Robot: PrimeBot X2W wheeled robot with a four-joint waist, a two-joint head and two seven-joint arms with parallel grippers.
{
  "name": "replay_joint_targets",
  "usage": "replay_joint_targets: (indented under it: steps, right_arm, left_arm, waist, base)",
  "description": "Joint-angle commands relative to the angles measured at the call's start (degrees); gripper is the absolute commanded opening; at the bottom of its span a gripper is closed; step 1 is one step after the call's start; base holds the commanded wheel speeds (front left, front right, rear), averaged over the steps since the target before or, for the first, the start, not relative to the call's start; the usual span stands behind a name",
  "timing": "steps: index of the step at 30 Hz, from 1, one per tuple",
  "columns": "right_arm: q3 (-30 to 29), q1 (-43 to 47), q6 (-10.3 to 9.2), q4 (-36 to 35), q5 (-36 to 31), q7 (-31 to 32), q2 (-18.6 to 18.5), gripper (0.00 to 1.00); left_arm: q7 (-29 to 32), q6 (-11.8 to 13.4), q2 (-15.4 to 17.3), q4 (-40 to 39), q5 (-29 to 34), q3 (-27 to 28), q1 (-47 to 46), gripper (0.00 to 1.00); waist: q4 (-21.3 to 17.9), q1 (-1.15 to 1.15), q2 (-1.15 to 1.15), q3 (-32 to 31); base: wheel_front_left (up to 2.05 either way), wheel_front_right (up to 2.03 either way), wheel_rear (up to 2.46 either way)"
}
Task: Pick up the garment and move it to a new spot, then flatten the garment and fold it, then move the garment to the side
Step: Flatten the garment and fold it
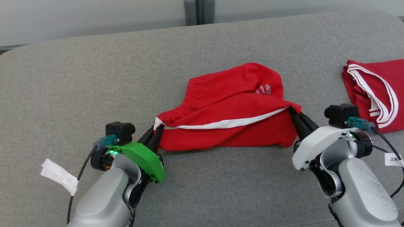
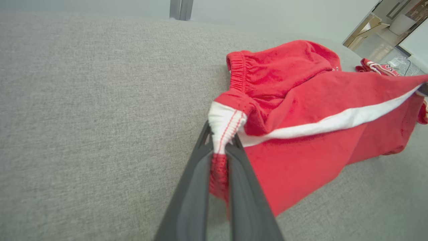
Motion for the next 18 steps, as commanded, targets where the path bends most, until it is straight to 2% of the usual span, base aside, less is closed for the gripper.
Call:
replay_joint_targets:
  steps: [1,6,11,14,18]
  right_arm:
    - [-0.91,0.89,-0.09,-2.04,0.99,-0.68,0.53,0.0]
    - [-5.18,2.43,-0.1,-11.43,2.83,-0.56,0.36,0.0]
    - [-7.89,0.03,-0.09,-17.53,3.62,2.83,-0.37,0.0]
    - [-8.15,-5.3,-0.09,-16.04,5.43,4.86,-0.87,0.0]
    - [-5.74,-17.04,-0.06,-7.85,8.34,6.73,-1.38,0.0]
  left_arm:
    - [-0.77,0.03,-0.35,-1.74,-1.88,0.71,-0.09,0.0]
    - [-1.17,0.03,0.01,-11.1,-8.91,2.54,0.62,0.0]
    - [0.77,0.06,-0.14,-18.21,-15.24,5.7,-1.15,0.0]
    - [3.17,0.97,-0.28,-20.08,-17.83,7.6,-4.59,0.0]
    - [5.1,2.69,-0.16,-17.76,-18.63,10.06,-11.81,0.0]
  waist:
    - [0.04,0.0,0.0,-0.62]
    - [-0.03,0.0,0.0,-1.55]
    - [-1.0,0.0,0.0,-0.65]
    - [-2.17,0.0,0.0,1.69]
    - [-4.36,0.0,0.0,6.43]
  base:
    - [0.0,0.0,0.0]
    - [0.0,0.0,0.0]
    - [0.0,0.0,0.0]
    - [0.0,0.0,0.0]
    - [0.0,0.0,0.0]
